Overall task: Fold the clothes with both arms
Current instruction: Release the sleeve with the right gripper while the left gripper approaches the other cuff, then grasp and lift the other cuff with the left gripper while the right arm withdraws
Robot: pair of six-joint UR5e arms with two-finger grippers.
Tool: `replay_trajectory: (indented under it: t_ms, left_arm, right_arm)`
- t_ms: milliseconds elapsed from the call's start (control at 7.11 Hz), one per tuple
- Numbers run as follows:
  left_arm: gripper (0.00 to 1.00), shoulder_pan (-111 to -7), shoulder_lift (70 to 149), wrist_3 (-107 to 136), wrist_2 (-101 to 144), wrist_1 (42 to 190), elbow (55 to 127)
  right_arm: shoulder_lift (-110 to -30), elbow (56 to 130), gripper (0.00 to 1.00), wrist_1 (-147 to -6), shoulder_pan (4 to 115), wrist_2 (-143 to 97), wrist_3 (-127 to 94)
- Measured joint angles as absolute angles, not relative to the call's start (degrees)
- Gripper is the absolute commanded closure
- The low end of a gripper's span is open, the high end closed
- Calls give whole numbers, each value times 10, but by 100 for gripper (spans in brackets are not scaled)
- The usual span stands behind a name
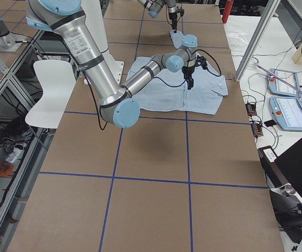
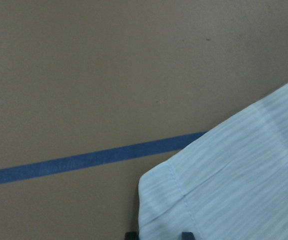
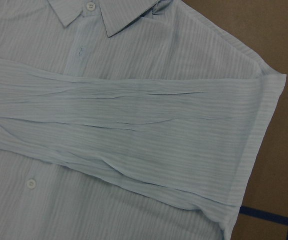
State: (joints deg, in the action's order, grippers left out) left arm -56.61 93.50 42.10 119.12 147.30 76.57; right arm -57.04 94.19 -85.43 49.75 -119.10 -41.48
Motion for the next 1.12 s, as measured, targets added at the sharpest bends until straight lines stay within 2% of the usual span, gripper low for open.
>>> replay_trajectory:
  t_ms: [422,703,844,1125]
  left_arm:
    - [100,-568,930,422,1197,1456,802]
    - [100,-568,941,422,1207,1339,889]
    - [100,-569,968,429,1209,1244,941]
    - [100,-568,1088,504,1207,1043,1005]
  right_arm:
    - [-571,941,0,-854,499,-1191,-413]
    - [-579,945,0,-853,505,-1198,-411]
    - [-596,953,0,-853,512,-1201,-406]
    - [-648,979,0,-853,533,-1209,-367]
